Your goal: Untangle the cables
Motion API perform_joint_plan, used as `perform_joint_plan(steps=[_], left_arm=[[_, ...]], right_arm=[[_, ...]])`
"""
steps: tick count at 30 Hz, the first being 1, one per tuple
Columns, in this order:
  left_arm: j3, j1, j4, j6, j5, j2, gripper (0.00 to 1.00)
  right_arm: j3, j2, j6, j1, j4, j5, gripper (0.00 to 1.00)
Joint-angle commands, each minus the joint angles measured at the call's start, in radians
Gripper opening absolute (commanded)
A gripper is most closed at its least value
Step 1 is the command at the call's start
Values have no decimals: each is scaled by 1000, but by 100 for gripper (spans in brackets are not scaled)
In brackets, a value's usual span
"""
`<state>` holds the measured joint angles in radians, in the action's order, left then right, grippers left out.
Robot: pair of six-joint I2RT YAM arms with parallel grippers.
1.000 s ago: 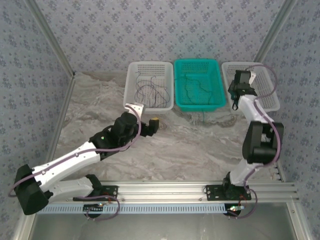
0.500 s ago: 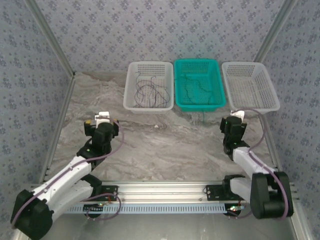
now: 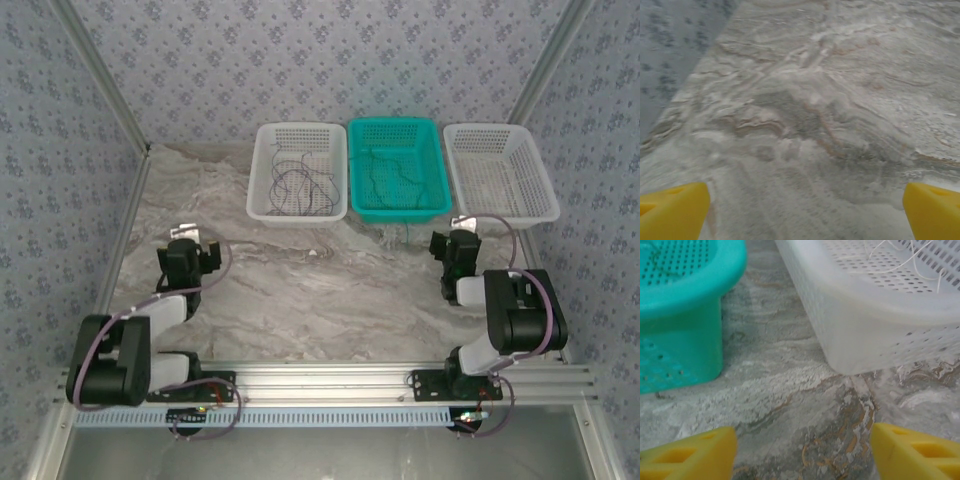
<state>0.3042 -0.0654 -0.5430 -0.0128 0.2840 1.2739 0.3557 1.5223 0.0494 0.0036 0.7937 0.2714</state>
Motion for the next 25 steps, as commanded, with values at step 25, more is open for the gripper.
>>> perform_joint_plan(steps=[25], left_arm=[[101, 69, -285, -27, -164, 259, 100]], right_arm=[[10, -15, -27, 16, 54, 38, 100]])
